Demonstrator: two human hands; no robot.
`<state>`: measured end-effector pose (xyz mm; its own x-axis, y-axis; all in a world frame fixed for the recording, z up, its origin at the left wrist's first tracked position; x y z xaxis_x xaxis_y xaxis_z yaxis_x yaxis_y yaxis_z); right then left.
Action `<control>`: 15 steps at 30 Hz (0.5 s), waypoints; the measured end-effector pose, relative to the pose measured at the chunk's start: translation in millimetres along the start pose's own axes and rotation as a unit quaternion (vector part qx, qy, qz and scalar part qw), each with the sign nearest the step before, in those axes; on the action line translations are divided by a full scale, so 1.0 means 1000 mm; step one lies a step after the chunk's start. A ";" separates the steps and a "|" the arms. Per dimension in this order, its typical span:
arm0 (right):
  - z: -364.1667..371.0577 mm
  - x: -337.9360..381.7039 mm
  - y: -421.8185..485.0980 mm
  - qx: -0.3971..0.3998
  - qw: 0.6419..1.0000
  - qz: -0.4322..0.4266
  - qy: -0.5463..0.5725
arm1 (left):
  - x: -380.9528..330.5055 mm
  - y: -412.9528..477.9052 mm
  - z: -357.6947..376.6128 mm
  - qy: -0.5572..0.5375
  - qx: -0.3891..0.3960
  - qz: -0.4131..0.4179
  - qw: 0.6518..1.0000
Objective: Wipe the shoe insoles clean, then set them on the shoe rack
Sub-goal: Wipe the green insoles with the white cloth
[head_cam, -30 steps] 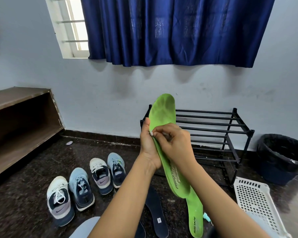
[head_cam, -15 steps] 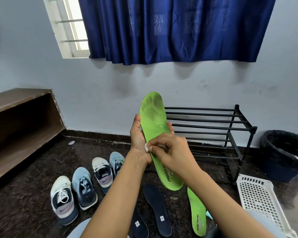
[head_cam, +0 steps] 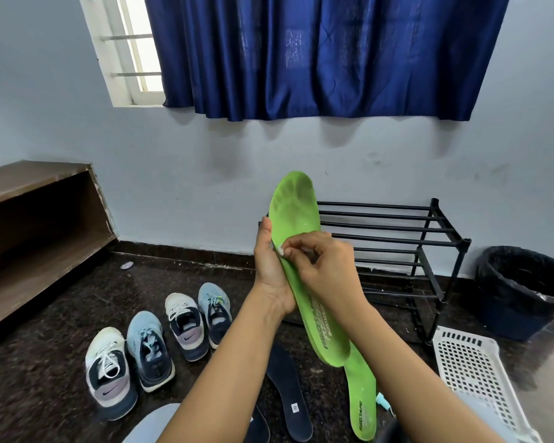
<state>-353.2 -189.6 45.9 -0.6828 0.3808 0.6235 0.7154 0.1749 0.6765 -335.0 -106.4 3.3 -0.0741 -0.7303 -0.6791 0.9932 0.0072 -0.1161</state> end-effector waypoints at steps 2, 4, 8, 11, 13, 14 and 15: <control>0.000 -0.003 0.004 -0.016 1.000 0.006 -0.016 | 0.004 0.002 0.000 0.000 -0.012 -0.007 1.000; 0.001 -0.004 0.005 -0.022 0.999 0.006 -0.022 | 0.002 0.002 -0.001 0.001 -0.017 -0.009 1.000; 0.006 -0.005 0.001 0.016 1.000 0.002 -0.001 | -0.011 -0.003 -0.004 0.010 -0.013 -0.009 1.000; 0.010 -0.003 -0.008 0.067 0.998 -0.007 0.012 | -0.024 -0.002 -0.007 -0.029 0.003 -0.006 1.000; 0.012 -0.002 -0.015 0.093 0.995 -0.018 0.005 | -0.028 -0.003 -0.009 -0.034 0.016 -0.002 0.999; 0.012 -0.001 -0.018 0.105 0.994 -0.021 0.003 | -0.029 -0.004 -0.010 -0.033 0.024 0.001 0.999; 0.012 -0.001 -0.020 0.116 0.993 -0.025 0.003 | -0.031 -0.006 -0.011 -0.033 0.030 0.007 0.999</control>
<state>-365.1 -183.1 26.9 -0.7190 0.3612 0.5938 0.6948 0.3977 0.5993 -339.2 -76.8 17.1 -0.0567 -0.7734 -0.6313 0.9978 -0.0216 -0.0630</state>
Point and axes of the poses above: each hand's wrist, its own y-axis towards the middle knuckle, its own z-axis out of the palm, x = y × z, the point moved 4 cm from there along y, towards the middle knuckle, and after that the axes turned 3 degrees about -y, right-handed, at the moved point
